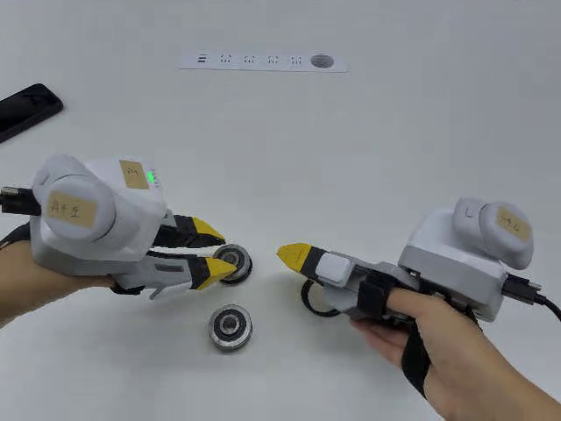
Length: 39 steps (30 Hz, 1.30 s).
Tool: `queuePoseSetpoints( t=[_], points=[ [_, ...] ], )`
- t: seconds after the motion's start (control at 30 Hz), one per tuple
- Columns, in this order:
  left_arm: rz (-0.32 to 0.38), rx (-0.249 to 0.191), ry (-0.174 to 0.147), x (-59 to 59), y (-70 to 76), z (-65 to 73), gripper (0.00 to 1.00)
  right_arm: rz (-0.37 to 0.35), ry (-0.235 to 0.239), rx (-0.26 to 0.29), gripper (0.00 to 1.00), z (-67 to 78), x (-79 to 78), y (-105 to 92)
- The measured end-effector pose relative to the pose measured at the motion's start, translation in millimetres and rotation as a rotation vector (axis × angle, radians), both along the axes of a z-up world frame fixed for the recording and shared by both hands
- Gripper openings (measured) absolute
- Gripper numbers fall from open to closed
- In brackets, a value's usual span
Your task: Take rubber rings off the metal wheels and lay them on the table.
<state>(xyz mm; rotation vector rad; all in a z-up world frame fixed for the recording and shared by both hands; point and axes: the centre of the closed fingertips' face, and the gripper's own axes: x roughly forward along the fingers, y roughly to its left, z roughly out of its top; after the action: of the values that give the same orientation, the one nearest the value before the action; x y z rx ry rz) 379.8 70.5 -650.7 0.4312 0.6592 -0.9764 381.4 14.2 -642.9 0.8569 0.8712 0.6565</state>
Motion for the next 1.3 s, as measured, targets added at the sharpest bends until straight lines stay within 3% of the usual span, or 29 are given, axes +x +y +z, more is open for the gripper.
queuePoseSetpoints(
  t=[0.97,1.13,1.23,1.3],
  points=[
    [-0.016,-0.008,0.017,-2.7,-3.2,-4.4,0.14,0.004,0.025,0.019,0.10,-5.4,1.7,10.8],
    [-0.022,-0.006,0.015,-2.5,-2.9,-4.3,0.14,0.019,0.034,0.050,0.14,-3.0,2.8,18.7],
    [-0.025,-0.009,0.015,-2.3,-2.6,-4.4,0.14,0.042,0.012,0.045,0.21,-1.4,1.8,24.4],
    [0.006,-0.036,0.050,-1.6,-1.9,-4.1,0.13,0.063,-0.006,0.031,0.27,-1.5,-0.8,28.2]
  ],
)
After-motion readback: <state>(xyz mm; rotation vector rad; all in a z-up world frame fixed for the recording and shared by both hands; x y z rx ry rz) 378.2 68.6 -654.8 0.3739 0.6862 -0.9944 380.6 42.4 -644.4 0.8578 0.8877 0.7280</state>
